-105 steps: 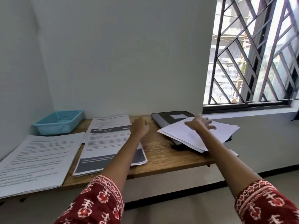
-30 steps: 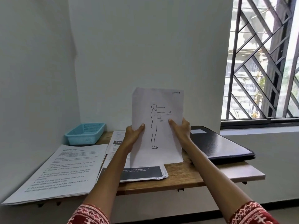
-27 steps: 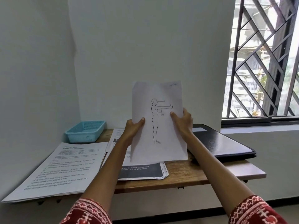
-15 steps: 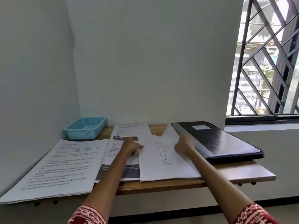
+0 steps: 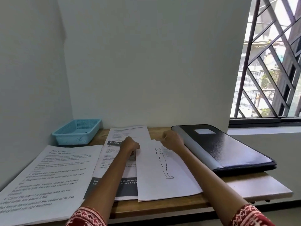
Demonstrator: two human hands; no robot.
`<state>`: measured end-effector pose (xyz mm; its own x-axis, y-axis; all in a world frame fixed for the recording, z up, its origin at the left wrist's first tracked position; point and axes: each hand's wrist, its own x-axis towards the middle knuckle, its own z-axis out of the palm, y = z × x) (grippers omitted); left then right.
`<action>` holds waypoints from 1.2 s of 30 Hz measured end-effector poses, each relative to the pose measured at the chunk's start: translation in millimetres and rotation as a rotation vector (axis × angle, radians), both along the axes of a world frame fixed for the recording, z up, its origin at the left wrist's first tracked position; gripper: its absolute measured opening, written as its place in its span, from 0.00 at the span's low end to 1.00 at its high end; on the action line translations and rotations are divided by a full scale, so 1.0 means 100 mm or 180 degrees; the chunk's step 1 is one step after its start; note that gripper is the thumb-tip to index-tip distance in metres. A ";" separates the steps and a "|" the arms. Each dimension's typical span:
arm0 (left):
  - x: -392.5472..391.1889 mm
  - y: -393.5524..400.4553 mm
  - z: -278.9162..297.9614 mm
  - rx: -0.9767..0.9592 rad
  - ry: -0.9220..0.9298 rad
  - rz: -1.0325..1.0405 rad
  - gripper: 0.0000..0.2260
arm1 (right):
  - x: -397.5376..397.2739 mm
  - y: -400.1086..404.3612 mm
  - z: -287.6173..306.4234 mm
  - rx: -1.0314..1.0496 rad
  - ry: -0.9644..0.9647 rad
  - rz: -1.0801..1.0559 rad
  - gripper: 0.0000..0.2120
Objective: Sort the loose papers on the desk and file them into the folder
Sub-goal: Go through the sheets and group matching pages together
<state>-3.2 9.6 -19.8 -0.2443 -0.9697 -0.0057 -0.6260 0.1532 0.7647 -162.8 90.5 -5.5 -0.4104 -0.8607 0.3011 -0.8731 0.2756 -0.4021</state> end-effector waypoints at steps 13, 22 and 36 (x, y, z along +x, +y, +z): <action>-0.27 0.10 -0.18 -0.0226 0.1218 -0.0218 0.27 | -0.08 -0.22 -0.45 -0.0481 -0.0643 0.0118 0.07; -0.05 0.03 -0.07 -0.0020 0.2449 -0.0208 0.20 | -0.49 -0.11 -0.21 -0.2067 -0.2017 -0.0663 0.19; -0.02 0.00 -0.15 -0.0180 0.2087 0.0145 0.17 | -0.36 -0.23 -0.31 -0.1890 -0.1885 0.0018 0.06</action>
